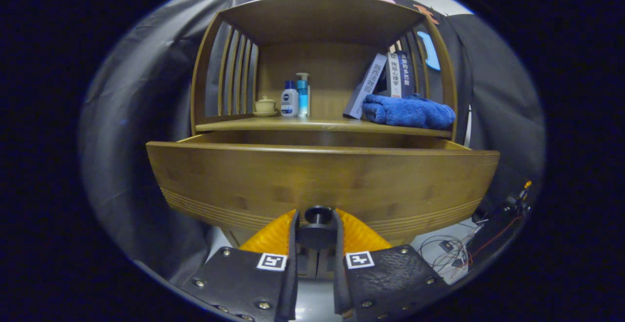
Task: Pull open the drawer, take out the items inside it, and place them on the countertop above the cabinet.
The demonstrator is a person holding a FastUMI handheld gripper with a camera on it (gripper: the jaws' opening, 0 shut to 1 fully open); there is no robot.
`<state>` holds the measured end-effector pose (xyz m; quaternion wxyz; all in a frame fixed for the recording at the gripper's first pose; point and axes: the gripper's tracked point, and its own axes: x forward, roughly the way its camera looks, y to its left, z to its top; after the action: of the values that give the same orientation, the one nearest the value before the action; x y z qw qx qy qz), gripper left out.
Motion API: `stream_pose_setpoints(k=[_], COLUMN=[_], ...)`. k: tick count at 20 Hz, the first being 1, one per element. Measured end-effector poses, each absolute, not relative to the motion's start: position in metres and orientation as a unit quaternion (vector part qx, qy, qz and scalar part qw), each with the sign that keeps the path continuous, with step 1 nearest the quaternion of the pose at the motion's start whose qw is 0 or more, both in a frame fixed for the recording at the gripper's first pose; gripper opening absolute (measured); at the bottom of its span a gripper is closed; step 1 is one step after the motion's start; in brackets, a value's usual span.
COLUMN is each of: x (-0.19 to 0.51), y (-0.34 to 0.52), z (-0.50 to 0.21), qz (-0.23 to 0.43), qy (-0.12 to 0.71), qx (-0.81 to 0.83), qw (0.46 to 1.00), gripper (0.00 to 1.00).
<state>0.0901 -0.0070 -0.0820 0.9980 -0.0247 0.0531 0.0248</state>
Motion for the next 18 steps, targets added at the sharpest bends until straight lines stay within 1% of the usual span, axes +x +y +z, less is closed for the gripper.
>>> stream_pose_setpoints(k=[6, 7, 14, 18], x=[0.057, 0.053, 0.021, 0.011], y=[-0.009, -0.009, -0.009, -0.009], z=[-0.086, -0.089, -0.095, -0.099], qz=[0.019, 0.018, 0.018, 0.022], qy=[0.061, 0.064, 0.074, 0.095], qx=[-0.041, -0.038, -0.009, -0.007], qw=[0.997, 0.997, 0.997, 0.995], gripper=[0.3, 0.24, 0.23, 0.23])
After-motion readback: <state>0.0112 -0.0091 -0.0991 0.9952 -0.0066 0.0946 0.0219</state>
